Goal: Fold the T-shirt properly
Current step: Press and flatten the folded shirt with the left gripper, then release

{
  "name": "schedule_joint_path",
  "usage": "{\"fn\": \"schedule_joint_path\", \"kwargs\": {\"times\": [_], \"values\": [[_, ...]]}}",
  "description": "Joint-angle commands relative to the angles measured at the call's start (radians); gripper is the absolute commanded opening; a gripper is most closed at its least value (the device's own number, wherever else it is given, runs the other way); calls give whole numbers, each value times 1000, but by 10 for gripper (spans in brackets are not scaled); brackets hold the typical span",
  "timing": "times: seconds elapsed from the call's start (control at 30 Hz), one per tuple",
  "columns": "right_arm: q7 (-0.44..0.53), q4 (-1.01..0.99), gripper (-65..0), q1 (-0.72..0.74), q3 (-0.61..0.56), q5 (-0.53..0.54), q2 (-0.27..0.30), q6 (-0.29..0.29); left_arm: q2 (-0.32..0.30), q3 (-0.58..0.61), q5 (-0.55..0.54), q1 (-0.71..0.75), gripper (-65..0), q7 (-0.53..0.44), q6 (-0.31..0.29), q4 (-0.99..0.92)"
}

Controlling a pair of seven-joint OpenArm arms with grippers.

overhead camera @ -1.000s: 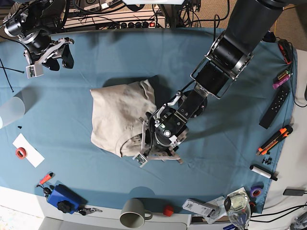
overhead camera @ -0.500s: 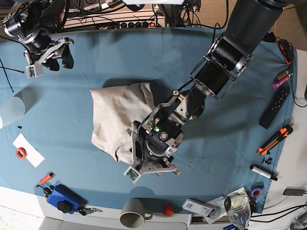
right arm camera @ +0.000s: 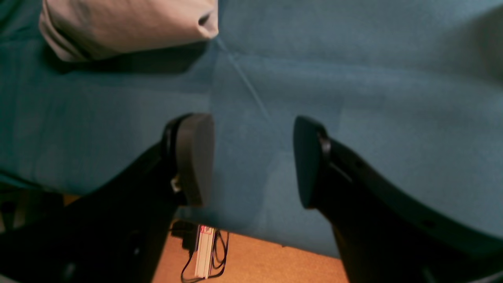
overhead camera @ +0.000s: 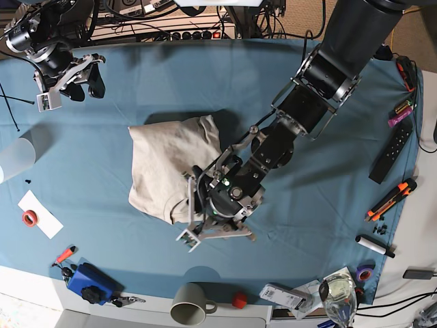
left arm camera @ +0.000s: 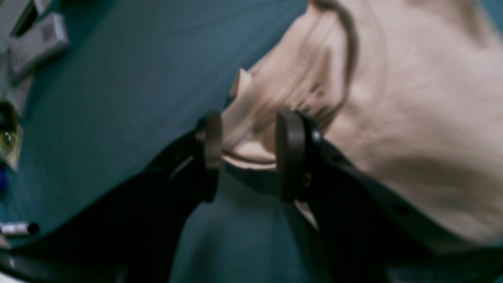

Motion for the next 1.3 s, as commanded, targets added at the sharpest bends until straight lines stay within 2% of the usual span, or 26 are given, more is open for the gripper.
{"fn": "schedule_joint_path", "kwargs": {"times": [0.0, 0.13, 0.2, 0.27, 0.4, 0.53, 0.6, 0.77, 0.87, 1.1, 1.27], "values": [[23, 17, -330, 0, 6, 16, 11, 6, 17, -4, -28, -34, -418, -5, -5, 55], [23, 17, -330, 0, 6, -3, 11, 6, 27, -4, -135, 23, -419, -35, -75, 87], [28, 17, -330, 0, 6, -6, 11, 6, 32, -4, -201, 66, -419, -71, -129, 87], [32, 17, -330, 0, 6, -6, 11, 6, 34, -4, -218, 109, -419, -112, -179, 87], [33, 17, -330, 0, 6, -6, 11, 6, 31, -4, -159, 191, -420, -232, -176, 59], [32, 17, -330, 0, 6, -6, 11, 6, 31, -4, -109, 223, -420, -332, -176, -61], [30, 17, -330, 0, 6, -6, 11, 6, 36, -4, -113, 222, -420, -333, -178, -139], [31, 17, -330, 0, 6, -6, 11, 6, 64, -4, -116, 222, -420, -299, -229, -249], [35, 17, -330, 0, 6, -6, 11, 6, 81, -4, -116, 208, -420, -291, -216, -218], [47, 17, -330, 0, 6, -6, 12, 6, 85, -5, -107, 133, -420, -174, -119, -6], [55, 17, -330, 0, 6, -6, 12, 6, 85, -44, 70, 100, -420, -82, -26, 97]]}}
